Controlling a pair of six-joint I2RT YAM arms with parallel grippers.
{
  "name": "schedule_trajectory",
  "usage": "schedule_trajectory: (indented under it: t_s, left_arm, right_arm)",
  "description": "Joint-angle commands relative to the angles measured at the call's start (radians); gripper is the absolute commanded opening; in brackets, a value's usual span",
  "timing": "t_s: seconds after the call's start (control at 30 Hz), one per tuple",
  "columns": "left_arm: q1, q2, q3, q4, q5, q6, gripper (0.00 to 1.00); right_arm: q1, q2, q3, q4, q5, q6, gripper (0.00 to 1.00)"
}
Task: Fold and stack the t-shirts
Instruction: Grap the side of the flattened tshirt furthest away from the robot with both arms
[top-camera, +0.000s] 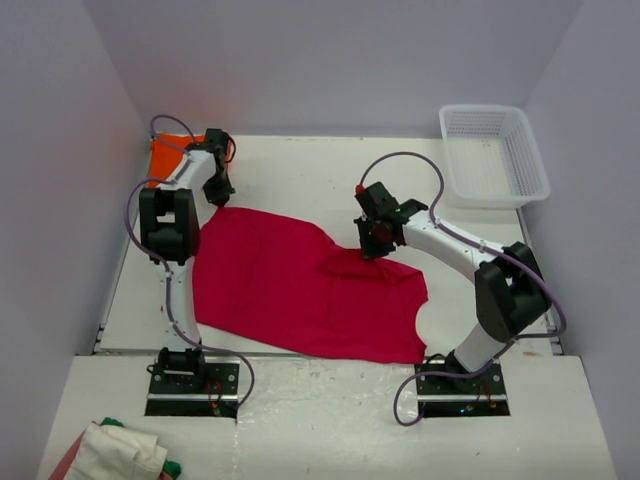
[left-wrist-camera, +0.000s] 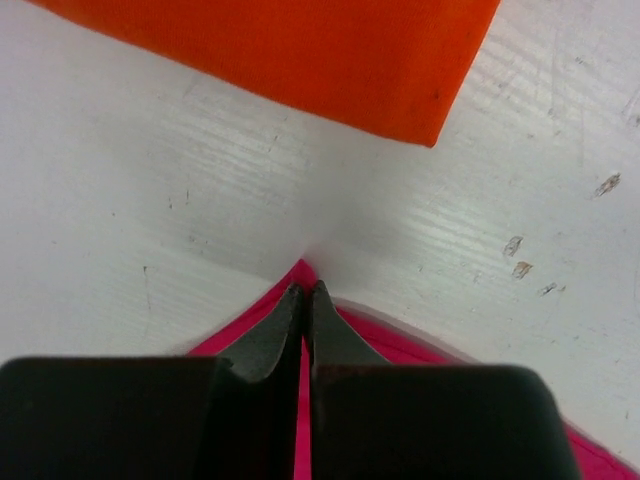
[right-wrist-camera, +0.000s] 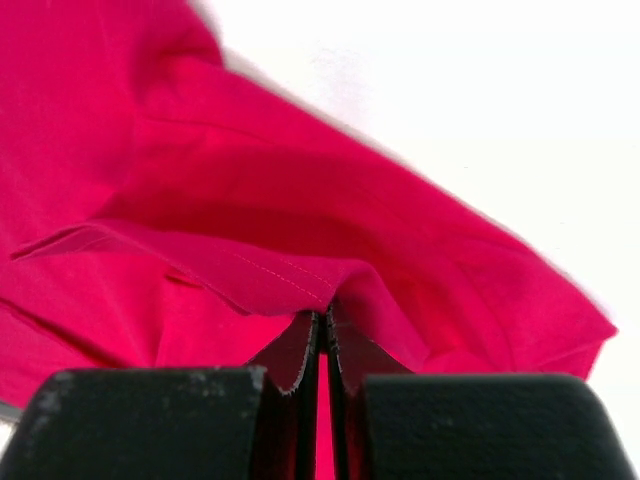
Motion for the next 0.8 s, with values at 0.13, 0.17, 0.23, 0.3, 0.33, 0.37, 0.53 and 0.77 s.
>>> schedule_trajectory:
  t_s: [0.13,0.17,0.23,0.3,0.33,0.37,0.53,0.77]
  left_arm:
    - [-0.055,-0.115,-0.065,-0.038,-0.118,-0.052,0.0]
    - [-0.07,-0.123,-0.07,-0.045,-0.131,-0.057,0.0]
    - [-0.081,-0.143,-0.085,-0.055,-0.131,-0.072,0.0]
    - [-0.083,-0.161,-0.11,-0.048,-0.133,-0.078,0.0]
    - [-0.083,-0.173,-0.128,-0.046,-0.14,-0.081,0.0]
    - [-0.083,-0.177,-0.133,-0.049,-0.146,-0.084,0.0]
    - [-0.072,-0.183,-0.104,-0.069,-0.202,-0.09,0.0]
    - [-0.046,-0.193,-0.068,-0.082,-0.248,-0.112,0.0]
  right_arm:
    - [-0.04,-0.115,0.067,-0.065,0.116,0.018,0.0]
    - [-0.047,-0.123,0.068,-0.071,0.124,0.016,0.0]
    - [-0.064,-0.152,0.064,-0.086,0.138,0.015,0.0]
    - [-0.096,-0.174,0.057,-0.088,0.136,0.006,0.0]
    - [-0.107,-0.187,0.06,-0.09,0.135,-0.003,0.0]
    - [-0.134,-0.192,0.062,-0.093,0.131,-0.008,0.0]
    - [-0.24,-0.174,0.112,-0.093,0.076,-0.069,0.0]
    - [-0.325,-0.017,0.246,-0.091,0.061,-0.119,0.0]
